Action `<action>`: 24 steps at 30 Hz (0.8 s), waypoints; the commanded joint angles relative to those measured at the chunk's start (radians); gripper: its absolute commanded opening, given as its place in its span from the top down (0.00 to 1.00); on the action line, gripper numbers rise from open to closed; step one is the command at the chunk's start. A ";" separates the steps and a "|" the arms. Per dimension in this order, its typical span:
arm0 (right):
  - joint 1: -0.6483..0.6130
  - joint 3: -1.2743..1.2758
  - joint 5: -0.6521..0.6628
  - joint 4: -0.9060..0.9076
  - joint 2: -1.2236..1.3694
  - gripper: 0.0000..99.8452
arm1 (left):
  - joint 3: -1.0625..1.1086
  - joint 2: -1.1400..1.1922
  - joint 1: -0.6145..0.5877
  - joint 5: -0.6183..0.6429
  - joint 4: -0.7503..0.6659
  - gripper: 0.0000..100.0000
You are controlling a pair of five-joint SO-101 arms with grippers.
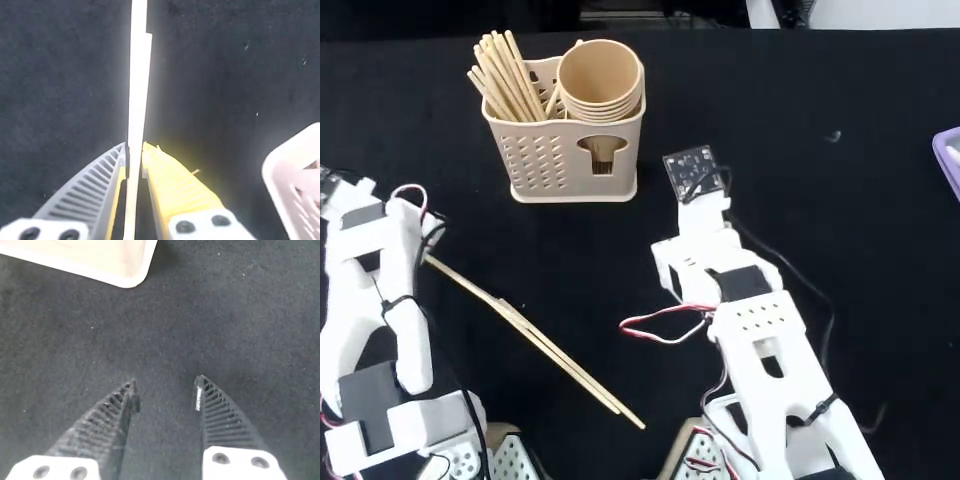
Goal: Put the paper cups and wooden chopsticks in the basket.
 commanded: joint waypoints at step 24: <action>0.014 0.013 0.003 -0.048 -0.036 0.82 | 0.073 -0.792 0.165 -0.473 -0.388 0.97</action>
